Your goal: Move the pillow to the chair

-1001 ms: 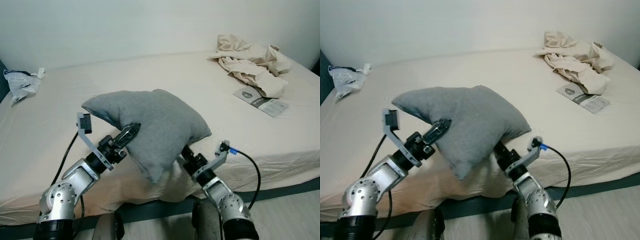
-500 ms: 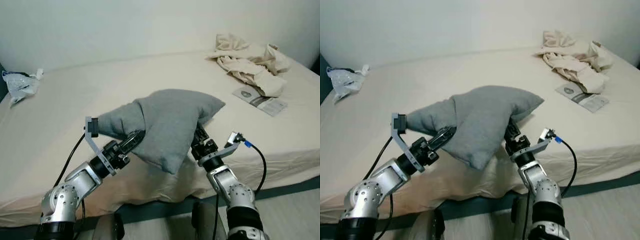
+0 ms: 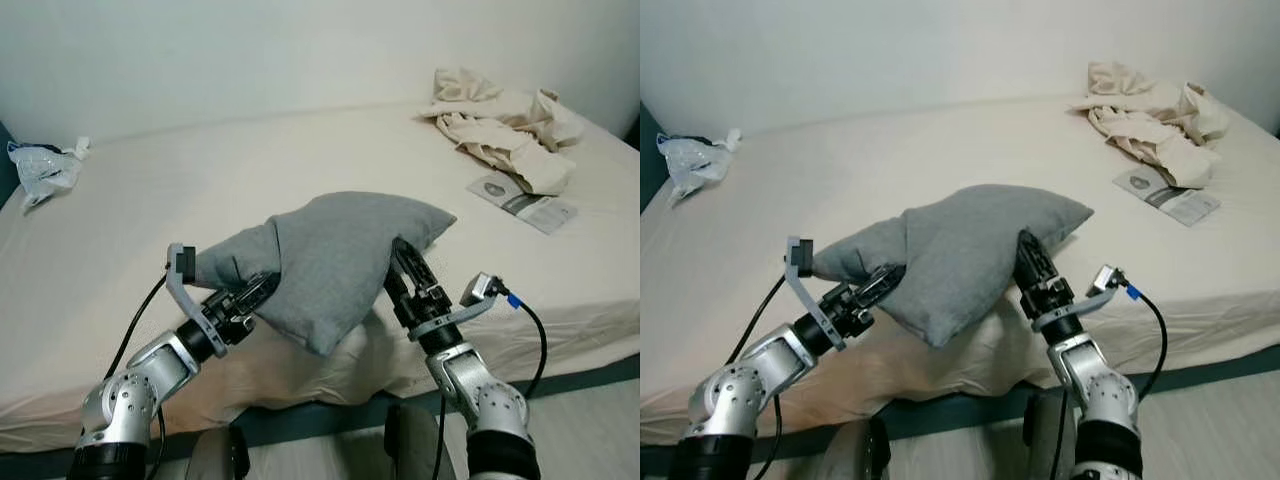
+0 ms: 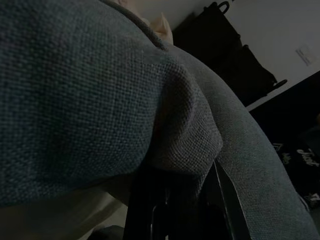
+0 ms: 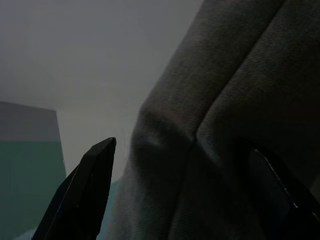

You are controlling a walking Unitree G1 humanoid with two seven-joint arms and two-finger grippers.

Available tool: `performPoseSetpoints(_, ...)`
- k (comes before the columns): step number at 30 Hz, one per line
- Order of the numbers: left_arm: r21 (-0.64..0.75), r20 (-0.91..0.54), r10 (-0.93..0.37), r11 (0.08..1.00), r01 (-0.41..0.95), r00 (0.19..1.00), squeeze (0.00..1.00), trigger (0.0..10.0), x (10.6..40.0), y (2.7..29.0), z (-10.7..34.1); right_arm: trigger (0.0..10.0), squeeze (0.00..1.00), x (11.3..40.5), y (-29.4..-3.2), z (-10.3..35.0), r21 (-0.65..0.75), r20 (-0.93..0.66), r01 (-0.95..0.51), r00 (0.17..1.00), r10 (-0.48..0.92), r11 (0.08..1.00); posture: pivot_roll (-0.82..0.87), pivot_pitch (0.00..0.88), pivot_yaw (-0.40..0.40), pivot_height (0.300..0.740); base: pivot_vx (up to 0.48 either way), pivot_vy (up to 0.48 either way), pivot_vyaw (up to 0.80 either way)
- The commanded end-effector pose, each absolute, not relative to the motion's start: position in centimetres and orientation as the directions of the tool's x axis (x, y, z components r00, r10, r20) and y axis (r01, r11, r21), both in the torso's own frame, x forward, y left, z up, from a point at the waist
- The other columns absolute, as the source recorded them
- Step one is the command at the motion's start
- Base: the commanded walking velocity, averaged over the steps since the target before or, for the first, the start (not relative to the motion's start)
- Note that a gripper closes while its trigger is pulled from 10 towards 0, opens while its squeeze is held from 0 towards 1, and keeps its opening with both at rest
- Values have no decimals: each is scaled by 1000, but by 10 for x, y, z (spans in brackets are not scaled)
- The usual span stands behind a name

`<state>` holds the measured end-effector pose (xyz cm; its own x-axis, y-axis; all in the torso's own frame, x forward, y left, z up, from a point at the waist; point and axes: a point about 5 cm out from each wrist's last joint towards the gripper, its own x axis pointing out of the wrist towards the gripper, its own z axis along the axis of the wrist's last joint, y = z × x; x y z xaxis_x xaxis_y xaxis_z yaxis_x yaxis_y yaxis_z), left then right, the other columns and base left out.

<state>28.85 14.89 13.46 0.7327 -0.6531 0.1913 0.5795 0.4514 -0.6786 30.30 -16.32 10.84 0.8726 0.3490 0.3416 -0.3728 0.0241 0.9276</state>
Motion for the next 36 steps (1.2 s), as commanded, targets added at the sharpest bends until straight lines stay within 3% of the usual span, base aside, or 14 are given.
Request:
performPoseSetpoints(1, -668, 176, -654, 470, 577, 736, 0, 0, 289, 151, 133, 10000, 1000, 301, -164, 110, 925, 340, -379, 871, 355, 43, 2, 72, 56, 560, 0, 0, 0)
performPoseSetpoints(3, -666, 168, -666, 467, 582, 727, 0, 0, 289, 148, 131, 10000, 1000, 303, -171, 100, 946, 252, -304, 911, 328, 117, -1, 72, 62, 560, 0, 0, 0)
performPoseSetpoints(10, -654, 152, -692, 464, 597, 705, 0, 0, 288, 143, 129, 10000, 1000, 319, -177, 93, 963, 112, -166, 963, 245, 211, -1, 76, 67, 560, 0, 0, 0)
performPoseSetpoints(11, -652, 150, -694, 466, 598, 704, 0, 0, 288, 142, 129, 10000, 902, 323, -177, 93, 959, 84, -145, 967, 241, 245, 1, 77, 66, 560, 0, 0, 0)
performPoseSetpoints(12, -652, 150, -694, 466, 598, 704, 0, 0, 288, 142, 129, 10000, 902, 323, -177, 93, 959, 84, -145, 967, 241, 245, 1, 77, 66, 560, 0, 0, 0)
performPoseSetpoints(13, -648, 147, -696, 469, 600, 703, 0, 0, 289, 142, 129, 10000, 43, 327, -175, 95, 954, 57, -127, 967, 250, 273, 2, 78, 65, 560, 0, 0, 0)
performPoseSetpoints(14, -645, 145, -697, 472, 601, 702, 0, 0, 289, 142, 129, 10000, 0, 331, -174, 96, 946, 34, -113, 967, 253, 305, 5, 80, 63, 560, 0, 0, 0)
performPoseSetpoints(25, -620, 113, -718, 490, 613, 687, 0, 0, 286, 140, 127, 10000, 0, 344, -152, 104, 908, -10, -138, 937, 350, 395, 12, 81, 57, 560, 0, 0, 0)
performPoseSetpoints(26, -609, 101, -718, 503, 613, 689, 0, 0, 286, 139, 126, 4078, 0, 344, -148, 104, 889, -15, -158, 928, 372, 430, 12, 81, 57, 560, 0, 0, 0)
performPoseSetpoints(27, -567, 53, -673, 588, 577, 738, 0, 0, 291, 141, 122, 0, 0, 343, -143, 104, 856, -23, -187, 918, 396, 483, 10, 82, 57, 560, 0, 0, 0)
performPoseSetpoints(30, -480, -11, -555, 733, 482, 832, 0, 0, 304, 146, 117, 0, 0, 343, -136, 102, 754, -63, -223, 912, 406, 617, 12, 81, 55, 560, 0, 0, 0)
performPoseSetpoints(32, -472, -14, -536, 748, 467, 844, 0, 0, 306, 146, 117, 0, 0, 343, -135, 101, 718, -81, -222, 914, 396, 660, 12, 81, 55, 560, 0, 0, 0)
performPoseSetpoints(34, -466, -17, -500, 770, 436, 866, 0, 0, 308, 147, 117, 0, 0, 343, -135, 96, 521, -160, -229, 920, 357, 822, 7, 81, 57, 560, 0, 0, 0)
performPoseSetpoints(36, -464, -16, -493, 774, 430, 870, 0, 0, 309, 146, 116, 0, 0, 345, -137, 97, 414, -166, -227, 934, 318, 882, 7, 80, 57, 560, 0, 0, 0)
